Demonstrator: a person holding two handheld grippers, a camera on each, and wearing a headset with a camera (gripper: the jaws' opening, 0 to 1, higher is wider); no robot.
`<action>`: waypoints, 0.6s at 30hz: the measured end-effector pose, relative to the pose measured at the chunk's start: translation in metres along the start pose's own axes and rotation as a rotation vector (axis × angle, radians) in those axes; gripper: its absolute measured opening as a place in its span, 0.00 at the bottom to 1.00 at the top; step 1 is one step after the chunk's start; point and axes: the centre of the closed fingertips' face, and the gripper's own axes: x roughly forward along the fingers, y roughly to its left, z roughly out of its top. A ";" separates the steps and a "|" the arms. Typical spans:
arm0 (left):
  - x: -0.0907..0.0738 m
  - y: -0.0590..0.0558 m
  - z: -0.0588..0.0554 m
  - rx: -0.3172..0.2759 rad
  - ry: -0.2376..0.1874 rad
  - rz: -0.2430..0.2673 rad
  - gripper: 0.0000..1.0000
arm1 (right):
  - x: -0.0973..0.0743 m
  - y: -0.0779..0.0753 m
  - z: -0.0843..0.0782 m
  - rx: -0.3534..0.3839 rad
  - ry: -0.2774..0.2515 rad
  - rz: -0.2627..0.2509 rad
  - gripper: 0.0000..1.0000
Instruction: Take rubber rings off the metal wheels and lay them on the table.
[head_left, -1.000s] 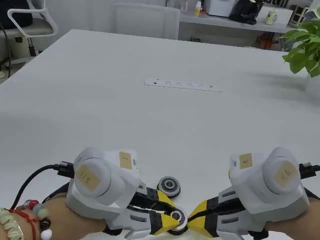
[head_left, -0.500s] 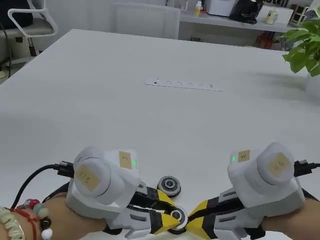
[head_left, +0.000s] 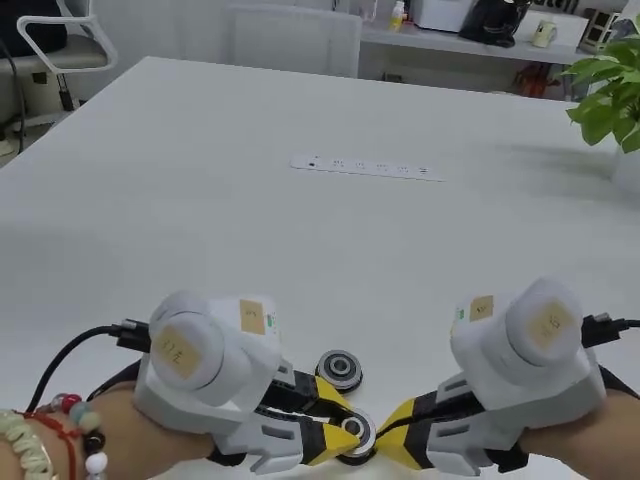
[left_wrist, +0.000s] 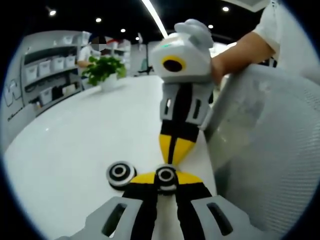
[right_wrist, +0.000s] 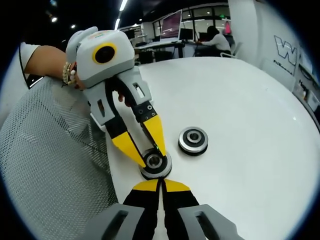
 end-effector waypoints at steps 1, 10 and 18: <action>0.000 0.000 0.000 0.001 0.000 0.002 0.14 | 0.000 -0.001 0.000 0.011 -0.004 -0.002 0.00; 0.000 0.001 0.000 -0.003 0.000 0.004 0.14 | -0.002 -0.003 0.002 0.067 -0.021 0.002 0.00; -0.001 0.002 0.000 -0.002 0.000 0.006 0.13 | -0.006 -0.004 0.006 0.260 -0.052 0.033 0.00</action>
